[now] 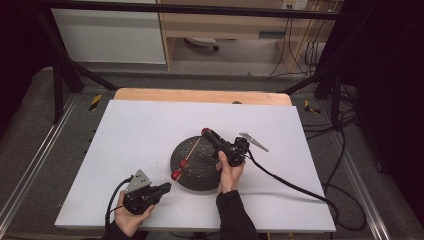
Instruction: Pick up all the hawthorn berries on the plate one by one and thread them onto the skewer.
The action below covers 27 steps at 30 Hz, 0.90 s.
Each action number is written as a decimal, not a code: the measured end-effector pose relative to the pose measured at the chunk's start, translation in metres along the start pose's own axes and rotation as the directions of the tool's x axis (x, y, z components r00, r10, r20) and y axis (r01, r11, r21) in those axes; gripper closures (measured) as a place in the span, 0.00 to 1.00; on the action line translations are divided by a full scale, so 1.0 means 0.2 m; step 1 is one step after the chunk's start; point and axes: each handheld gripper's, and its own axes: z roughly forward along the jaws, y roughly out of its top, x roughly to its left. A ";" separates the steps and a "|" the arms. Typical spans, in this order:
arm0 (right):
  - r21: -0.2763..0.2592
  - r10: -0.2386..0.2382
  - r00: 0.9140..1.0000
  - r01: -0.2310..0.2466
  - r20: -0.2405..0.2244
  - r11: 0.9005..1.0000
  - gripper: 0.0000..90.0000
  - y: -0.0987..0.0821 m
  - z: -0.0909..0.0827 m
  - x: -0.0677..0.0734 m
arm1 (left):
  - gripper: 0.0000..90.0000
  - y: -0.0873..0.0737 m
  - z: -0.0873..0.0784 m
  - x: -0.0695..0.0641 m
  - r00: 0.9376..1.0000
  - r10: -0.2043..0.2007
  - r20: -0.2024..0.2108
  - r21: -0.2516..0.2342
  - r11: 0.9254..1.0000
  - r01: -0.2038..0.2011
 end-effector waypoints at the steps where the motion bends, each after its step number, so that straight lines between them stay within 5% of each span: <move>1: -0.004 0.002 1.000 -0.002 -0.003 1.000 0.70 0.00 0.00 0.00 | 0.98 0.00 0.00 0.00 1.000 -0.004 0.002 -0.001 1.000 0.004; 27: -0.019 0.019 0.999 -0.019 -0.031 1.000 0.70 -0.03 -0.01 0.01 | 0.98 0.01 0.05 -0.05 0.999 -0.043 0.011 -0.018 0.999 0.043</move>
